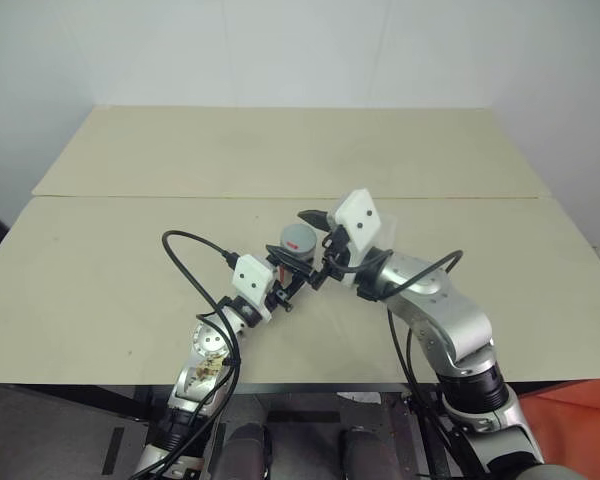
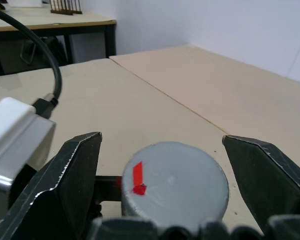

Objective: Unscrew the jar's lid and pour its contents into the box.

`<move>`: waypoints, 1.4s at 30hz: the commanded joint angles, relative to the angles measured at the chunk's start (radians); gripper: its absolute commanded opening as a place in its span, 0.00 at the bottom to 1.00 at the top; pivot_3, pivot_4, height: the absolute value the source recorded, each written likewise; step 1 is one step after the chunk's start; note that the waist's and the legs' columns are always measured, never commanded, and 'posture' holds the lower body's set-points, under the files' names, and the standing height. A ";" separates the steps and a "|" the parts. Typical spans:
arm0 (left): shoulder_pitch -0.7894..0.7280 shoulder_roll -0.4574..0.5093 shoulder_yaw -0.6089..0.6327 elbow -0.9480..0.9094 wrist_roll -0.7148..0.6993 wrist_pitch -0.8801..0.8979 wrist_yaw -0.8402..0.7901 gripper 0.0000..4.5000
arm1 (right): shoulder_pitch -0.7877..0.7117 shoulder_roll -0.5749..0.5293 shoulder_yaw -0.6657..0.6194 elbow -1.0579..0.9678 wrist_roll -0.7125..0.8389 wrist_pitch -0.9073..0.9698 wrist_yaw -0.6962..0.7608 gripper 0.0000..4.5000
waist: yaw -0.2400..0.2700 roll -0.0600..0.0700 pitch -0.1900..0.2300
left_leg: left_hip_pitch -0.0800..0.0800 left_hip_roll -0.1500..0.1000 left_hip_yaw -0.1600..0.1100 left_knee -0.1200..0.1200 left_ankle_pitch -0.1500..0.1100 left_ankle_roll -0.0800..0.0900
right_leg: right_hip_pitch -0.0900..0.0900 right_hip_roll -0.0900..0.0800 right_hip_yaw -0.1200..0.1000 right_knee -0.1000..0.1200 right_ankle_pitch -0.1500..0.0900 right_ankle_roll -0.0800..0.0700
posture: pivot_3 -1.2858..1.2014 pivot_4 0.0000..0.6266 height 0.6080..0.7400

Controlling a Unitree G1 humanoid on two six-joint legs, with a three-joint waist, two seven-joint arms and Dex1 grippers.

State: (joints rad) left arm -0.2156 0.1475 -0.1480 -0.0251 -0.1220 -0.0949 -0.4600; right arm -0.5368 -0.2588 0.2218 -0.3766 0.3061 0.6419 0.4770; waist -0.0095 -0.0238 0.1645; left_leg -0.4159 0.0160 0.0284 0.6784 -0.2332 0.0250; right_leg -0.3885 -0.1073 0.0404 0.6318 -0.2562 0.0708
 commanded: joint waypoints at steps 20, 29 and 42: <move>0.011 0.003 -0.004 -0.060 -0.028 -0.023 -0.029 0.43 | -0.004 0.007 -0.018 -0.014 -0.014 -0.041 0.015 0.62 | -0.003 0.000 0.000 | 0.000 0.000 0.000 0.000 0.000 0.000 | 0.000 0.000 0.000 0.000 0.000 0.000 | 0.52 0.24 1.00; 0.043 0.088 -0.034 -0.177 -0.148 0.040 -0.196 0.43 | -0.051 -0.098 -0.112 0.065 0.163 -0.092 0.310 0.62 | -0.003 0.000 0.000 | 0.000 0.000 0.000 -0.001 0.000 0.000 | 0.000 0.000 0.000 -0.001 0.000 0.000 | 0.52 0.24 1.00; -0.023 0.151 -0.070 -0.216 -0.243 0.096 -0.374 0.43 | -0.277 -0.226 -0.033 0.436 0.214 -0.320 0.994 0.62 | -0.005 0.000 0.000 | 0.000 0.001 0.000 -0.001 0.000 0.000 | 0.000 0.000 0.000 -0.001 0.000 0.000 | 0.52 0.24 1.00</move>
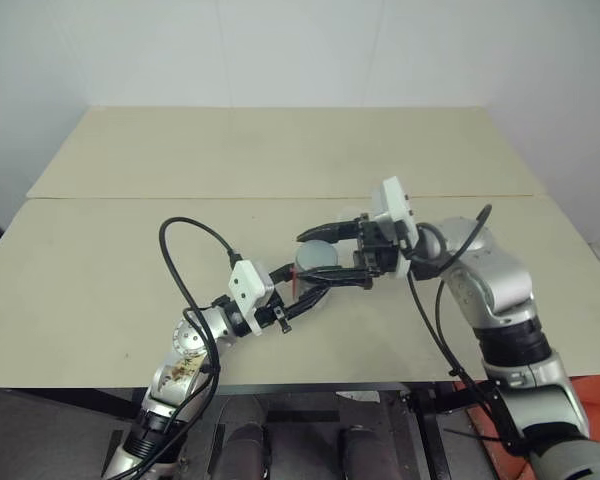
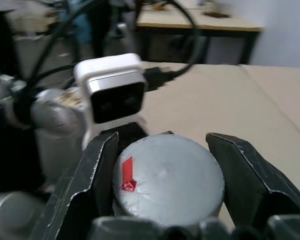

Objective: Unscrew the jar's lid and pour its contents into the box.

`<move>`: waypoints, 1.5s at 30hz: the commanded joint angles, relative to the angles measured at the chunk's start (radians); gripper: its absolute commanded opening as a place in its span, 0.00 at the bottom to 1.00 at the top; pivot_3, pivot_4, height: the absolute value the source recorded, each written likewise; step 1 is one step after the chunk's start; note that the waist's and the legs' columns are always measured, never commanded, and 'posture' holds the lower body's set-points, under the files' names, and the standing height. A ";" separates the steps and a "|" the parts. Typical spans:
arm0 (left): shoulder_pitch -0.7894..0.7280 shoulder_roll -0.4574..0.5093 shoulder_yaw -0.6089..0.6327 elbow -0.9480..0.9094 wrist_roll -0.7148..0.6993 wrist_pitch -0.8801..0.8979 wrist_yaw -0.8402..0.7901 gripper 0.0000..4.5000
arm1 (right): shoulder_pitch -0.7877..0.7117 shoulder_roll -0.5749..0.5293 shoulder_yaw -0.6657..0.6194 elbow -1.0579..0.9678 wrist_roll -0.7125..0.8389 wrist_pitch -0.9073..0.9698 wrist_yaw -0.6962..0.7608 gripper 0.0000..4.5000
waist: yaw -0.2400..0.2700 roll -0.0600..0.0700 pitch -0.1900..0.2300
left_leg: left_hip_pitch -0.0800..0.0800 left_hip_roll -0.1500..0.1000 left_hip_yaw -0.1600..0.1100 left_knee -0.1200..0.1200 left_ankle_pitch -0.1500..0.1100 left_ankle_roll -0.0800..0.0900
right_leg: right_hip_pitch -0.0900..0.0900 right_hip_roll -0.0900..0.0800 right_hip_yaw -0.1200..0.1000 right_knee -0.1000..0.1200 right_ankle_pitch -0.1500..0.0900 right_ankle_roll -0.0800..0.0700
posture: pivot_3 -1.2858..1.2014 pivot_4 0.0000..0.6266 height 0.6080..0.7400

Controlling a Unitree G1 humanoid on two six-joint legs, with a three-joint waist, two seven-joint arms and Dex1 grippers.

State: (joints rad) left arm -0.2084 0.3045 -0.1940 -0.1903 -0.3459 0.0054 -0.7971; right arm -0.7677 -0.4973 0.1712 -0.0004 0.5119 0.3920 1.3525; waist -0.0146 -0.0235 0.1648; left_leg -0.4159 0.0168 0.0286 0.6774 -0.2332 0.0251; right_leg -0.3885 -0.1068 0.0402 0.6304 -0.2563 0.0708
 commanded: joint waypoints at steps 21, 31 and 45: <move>-0.022 -0.046 0.000 -0.021 -0.010 -0.008 -0.026 0.43 | -0.197 -0.022 0.113 0.358 0.093 -0.322 0.262 0.98 | 0.003 0.000 0.000 | 0.000 0.000 0.000 0.000 0.000 0.000 | -0.001 -0.001 0.000 0.000 0.000 0.000 | 0.52 0.24 1.00; -0.031 -0.052 0.011 0.032 0.028 -0.020 0.007 0.43 | 0.022 -0.168 -0.066 0.004 0.083 -0.225 0.086 0.98 | 0.010 0.000 0.000 | -0.001 0.000 0.000 -0.001 0.000 0.000 | -0.001 -0.001 0.000 -0.001 0.000 0.000 | 0.52 0.24 1.00; -0.088 -0.143 0.063 0.156 0.157 -0.148 0.206 0.43 | 0.268 0.055 -0.076 -0.522 -0.089 0.139 -0.751 0.98 | 0.010 0.000 0.000 | -0.002 0.000 0.000 0.000 0.000 0.000 | -0.001 -0.001 0.000 0.000 0.000 0.000 | 0.52 0.24 1.00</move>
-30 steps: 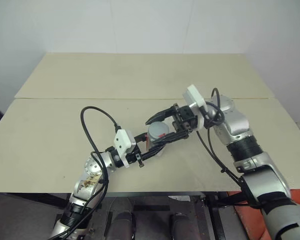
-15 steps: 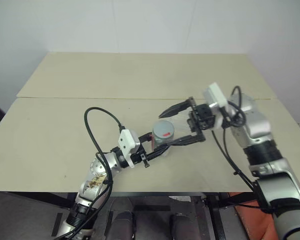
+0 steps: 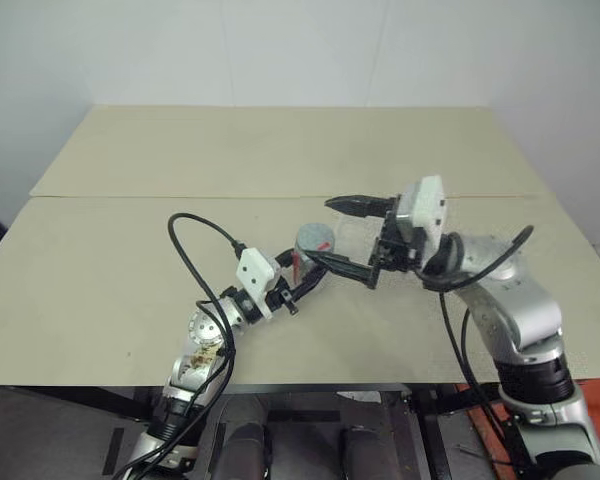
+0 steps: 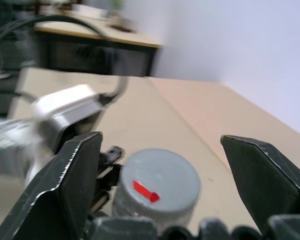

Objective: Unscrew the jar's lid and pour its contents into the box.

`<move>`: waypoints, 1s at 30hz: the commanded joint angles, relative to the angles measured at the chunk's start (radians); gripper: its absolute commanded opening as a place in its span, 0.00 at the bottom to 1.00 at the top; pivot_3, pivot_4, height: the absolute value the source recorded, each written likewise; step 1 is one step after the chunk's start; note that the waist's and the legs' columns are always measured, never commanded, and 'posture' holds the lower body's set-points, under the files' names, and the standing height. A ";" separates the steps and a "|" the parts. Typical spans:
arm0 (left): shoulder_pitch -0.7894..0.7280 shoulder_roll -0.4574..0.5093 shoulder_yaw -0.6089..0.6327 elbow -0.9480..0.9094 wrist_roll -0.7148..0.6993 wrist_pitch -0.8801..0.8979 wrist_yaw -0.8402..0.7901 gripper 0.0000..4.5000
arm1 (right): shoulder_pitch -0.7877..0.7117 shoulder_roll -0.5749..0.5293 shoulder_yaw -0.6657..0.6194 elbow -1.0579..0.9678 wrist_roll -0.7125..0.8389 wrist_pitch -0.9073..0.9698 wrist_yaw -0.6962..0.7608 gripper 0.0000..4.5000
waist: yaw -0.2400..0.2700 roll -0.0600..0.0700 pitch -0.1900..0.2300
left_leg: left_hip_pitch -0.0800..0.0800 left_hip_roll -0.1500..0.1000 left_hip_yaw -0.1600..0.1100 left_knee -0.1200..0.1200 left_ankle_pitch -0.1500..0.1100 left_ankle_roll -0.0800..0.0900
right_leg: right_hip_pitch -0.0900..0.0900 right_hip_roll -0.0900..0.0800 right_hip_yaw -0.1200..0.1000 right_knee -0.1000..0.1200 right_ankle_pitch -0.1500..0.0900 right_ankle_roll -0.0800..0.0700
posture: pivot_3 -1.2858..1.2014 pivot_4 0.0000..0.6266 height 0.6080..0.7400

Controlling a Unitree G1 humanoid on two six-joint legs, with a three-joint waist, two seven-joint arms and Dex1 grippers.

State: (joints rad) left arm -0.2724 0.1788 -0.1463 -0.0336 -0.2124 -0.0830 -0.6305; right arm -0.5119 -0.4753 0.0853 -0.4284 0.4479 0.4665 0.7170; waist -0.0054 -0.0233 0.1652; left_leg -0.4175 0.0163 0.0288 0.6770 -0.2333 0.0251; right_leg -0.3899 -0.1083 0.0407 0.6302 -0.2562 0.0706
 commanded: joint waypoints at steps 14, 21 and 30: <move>-0.009 -0.031 0.019 0.007 0.044 -0.077 0.076 0.43 | 0.043 0.173 0.053 -0.058 -0.092 0.061 -0.249 0.98 | -0.006 0.000 0.000 | 0.000 -0.001 0.000 0.000 0.000 0.000 | 0.000 0.000 0.000 0.000 0.000 0.000 | 0.52 0.24 1.00; 0.001 -0.031 0.020 -0.001 0.048 -0.076 0.085 0.43 | 0.035 0.201 0.073 -0.024 -0.109 0.059 -0.249 0.98 | -0.006 0.000 0.000 | 0.000 0.000 0.000 0.000 0.000 0.000 | 0.000 0.001 -0.001 0.000 0.000 0.000 | 0.52 0.24 1.00; 0.007 -0.029 0.015 -0.006 0.050 -0.076 0.087 0.43 | 0.030 0.212 0.073 -0.009 -0.113 0.049 -0.235 0.90 | -0.007 0.000 0.000 | 0.000 0.000 0.000 0.000 0.000 0.000 | 0.000 0.001 -0.001 0.000 0.000 0.000 | 0.52 0.24 1.00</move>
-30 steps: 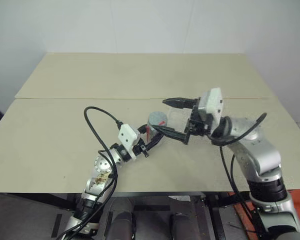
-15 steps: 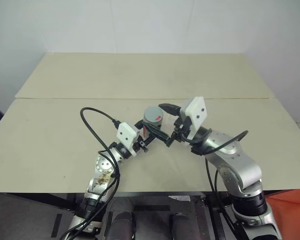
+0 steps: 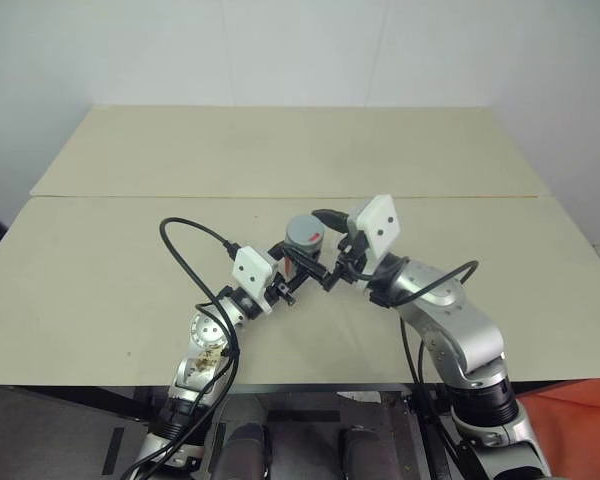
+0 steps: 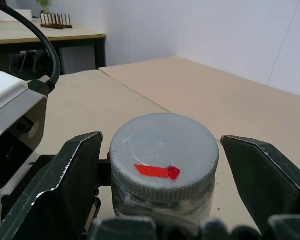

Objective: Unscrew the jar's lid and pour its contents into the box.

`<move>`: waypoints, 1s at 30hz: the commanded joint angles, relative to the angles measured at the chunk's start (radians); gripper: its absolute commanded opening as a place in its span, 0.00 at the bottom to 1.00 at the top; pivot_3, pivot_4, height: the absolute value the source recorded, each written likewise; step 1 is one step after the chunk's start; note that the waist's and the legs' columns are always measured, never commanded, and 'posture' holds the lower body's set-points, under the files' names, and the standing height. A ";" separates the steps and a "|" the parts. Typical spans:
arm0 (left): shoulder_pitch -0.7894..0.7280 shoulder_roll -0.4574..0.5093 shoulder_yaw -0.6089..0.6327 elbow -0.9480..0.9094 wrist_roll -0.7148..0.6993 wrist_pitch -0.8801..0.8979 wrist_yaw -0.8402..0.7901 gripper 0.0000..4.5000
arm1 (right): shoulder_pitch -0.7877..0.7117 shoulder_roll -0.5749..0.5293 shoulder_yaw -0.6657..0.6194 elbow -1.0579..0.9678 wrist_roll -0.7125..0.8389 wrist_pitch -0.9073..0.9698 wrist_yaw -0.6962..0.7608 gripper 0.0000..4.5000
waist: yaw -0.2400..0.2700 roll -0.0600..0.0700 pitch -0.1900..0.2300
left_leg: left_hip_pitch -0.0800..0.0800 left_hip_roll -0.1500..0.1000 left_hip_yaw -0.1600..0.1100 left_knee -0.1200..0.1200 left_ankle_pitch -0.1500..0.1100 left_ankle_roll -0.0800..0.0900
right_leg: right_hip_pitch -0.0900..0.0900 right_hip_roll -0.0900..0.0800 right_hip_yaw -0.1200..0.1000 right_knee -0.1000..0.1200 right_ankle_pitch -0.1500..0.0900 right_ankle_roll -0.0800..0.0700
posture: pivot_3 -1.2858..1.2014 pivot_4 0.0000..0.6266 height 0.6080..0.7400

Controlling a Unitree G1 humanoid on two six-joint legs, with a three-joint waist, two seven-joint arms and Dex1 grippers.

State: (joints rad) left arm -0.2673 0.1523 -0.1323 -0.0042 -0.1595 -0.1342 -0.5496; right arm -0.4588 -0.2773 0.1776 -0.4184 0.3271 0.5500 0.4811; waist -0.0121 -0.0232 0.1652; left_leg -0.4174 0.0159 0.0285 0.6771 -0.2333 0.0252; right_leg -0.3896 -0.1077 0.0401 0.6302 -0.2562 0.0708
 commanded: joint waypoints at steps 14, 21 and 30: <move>0.013 0.004 -0.007 -0.035 -0.009 -0.021 -0.009 0.43 | -0.026 0.018 -0.017 -0.009 -0.009 -0.029 -0.005 0.62 | 0.000 0.000 0.000 | 0.000 0.000 0.000 0.000 0.000 0.000 | 0.000 0.000 0.000 0.000 0.000 0.000 | 0.52 0.24 1.00; 0.051 0.071 -0.011 -0.115 -0.125 0.022 -0.145 0.43 | -0.067 -0.045 -0.010 0.059 0.077 -0.070 0.218 0.62 | -0.003 0.000 0.000 | 0.000 0.000 0.000 0.000 0.000 0.000 | 0.000 0.000 0.000 0.000 0.000 0.000 | 0.52 0.24 1.00; 0.048 0.165 -0.025 -0.192 -0.254 0.103 -0.315 0.43 | -0.252 -0.135 0.064 0.384 0.120 -0.270 0.758 0.62 | -0.003 0.000 0.000 | 0.001 0.001 0.000 0.000 0.000 0.000 | 0.000 0.000 0.000 0.000 0.000 0.000 | 0.52 0.24 1.00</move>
State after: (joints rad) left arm -0.1988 0.3261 -0.1285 -0.1282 -0.3833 -0.0370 -0.8327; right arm -0.6789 -0.4135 0.2009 -0.0648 0.4537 0.3473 1.1406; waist -0.0148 -0.0229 0.1655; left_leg -0.4167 0.0164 0.0287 0.6771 -0.2333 0.0252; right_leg -0.3891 -0.1074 0.0399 0.6300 -0.2562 0.0707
